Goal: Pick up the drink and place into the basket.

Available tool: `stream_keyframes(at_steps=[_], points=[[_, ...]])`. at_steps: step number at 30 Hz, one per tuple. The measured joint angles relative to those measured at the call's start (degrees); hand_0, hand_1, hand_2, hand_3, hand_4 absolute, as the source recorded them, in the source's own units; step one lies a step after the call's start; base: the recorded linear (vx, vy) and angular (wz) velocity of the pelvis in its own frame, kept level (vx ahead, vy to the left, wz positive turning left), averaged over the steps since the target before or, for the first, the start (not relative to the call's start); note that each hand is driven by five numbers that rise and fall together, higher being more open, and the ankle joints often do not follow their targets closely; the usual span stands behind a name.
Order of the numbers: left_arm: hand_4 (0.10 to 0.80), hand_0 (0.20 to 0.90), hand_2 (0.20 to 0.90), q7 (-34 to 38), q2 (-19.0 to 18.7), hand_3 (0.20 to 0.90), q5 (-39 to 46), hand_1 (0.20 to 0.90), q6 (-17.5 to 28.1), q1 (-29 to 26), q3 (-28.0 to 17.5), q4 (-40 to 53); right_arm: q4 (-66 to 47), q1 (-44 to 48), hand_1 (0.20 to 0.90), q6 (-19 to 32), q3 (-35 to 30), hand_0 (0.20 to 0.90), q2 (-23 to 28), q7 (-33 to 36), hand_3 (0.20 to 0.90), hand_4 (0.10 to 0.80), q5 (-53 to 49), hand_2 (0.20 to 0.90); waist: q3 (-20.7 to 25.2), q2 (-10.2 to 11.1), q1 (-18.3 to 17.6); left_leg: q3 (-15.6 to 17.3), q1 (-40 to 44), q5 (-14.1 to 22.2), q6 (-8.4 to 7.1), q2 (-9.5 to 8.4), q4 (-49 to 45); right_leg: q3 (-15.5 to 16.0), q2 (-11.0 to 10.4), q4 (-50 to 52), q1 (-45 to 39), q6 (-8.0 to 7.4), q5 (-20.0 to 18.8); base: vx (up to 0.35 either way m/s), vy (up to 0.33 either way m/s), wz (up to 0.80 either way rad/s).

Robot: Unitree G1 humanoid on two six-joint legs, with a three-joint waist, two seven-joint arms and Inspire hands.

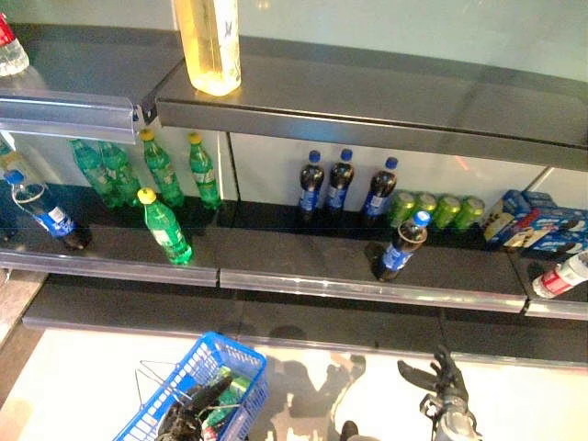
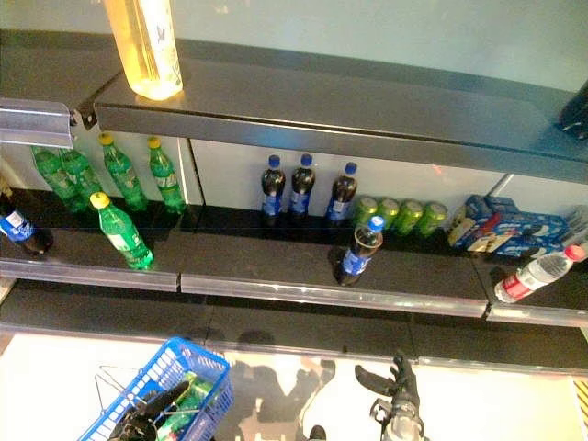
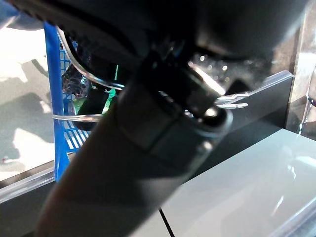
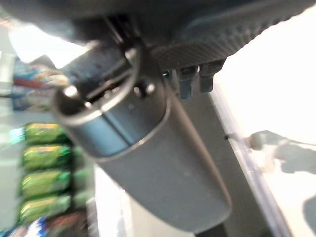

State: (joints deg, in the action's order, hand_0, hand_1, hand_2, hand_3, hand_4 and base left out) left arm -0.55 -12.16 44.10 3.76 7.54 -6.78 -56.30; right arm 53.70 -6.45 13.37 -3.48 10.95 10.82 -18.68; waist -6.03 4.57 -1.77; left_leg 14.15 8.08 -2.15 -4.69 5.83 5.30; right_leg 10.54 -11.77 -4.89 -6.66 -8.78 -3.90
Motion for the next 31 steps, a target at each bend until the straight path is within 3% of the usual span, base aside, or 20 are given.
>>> stream_keyframes(at_steps=[9, 31], points=[[0.1, 0.3, 0.3, -2.24, -0.19, 0.2, -4.96, 0.3, 0.38, -0.48, -0.88, -12.73, 15.24, 0.01, 0.9, -1.69, 0.04, 0.9, 0.12, -4.96, 0.9, 0.8, 1.24, 0.9, 2.65, -0.57, 1.24, 0.33, 0.73, 0.43, -0.21, 0.16, 0.02, -0.13, 0.02, -0.26, -0.2, 0.06, 0.52, 0.011, -0.002, -0.01], [0.1, 0.3, 0.3, -3.95, -0.5, 0.2, -7.06, 0.3, 0.35, -0.42, -0.46, -14.69, 16.61, 0.24, 0.9, -5.14, 0.13, 0.9, 0.57, -6.82, 0.9, 0.8, 3.55, 0.9, 4.51, -0.44, 1.98, 0.18, 0.71, 0.44, -0.21, 0.2, 0.02, 0.0, 0.02, -0.01, -0.25, 0.07, 0.54, 0.0, 0.0, 0.0]])
